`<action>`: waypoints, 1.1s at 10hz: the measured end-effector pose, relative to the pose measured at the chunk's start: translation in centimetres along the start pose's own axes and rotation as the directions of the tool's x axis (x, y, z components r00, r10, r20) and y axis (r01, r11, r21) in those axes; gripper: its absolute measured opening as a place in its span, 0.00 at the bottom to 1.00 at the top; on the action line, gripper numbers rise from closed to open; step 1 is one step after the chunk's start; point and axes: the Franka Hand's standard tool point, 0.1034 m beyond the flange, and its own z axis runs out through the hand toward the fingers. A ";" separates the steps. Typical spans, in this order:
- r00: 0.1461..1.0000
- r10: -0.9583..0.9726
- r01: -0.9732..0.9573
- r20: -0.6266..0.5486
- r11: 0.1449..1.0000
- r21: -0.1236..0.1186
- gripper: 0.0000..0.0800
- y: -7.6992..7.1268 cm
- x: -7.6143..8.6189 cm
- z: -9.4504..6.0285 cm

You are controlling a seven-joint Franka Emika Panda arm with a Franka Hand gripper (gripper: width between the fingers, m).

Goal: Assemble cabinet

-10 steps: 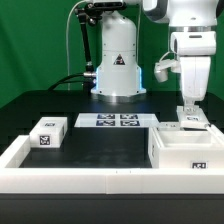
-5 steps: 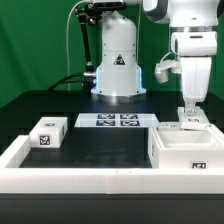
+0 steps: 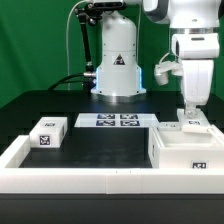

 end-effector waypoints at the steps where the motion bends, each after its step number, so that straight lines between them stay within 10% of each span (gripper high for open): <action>1: 1.000 -0.006 0.006 0.000 1.000 0.000 0.09 0.1 0.0 0.0; 6: 1.000 -0.023 0.023 -0.002 1.000 0.001 0.09 4.9 -0.1 0.0; 11: 1.000 -0.021 0.021 -0.003 1.000 0.002 0.09 5.4 -0.1 0.0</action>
Offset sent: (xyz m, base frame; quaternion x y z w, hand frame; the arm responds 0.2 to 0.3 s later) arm 0.0246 0.0024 -0.0021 0.0270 -0.0138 -0.0383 0.9988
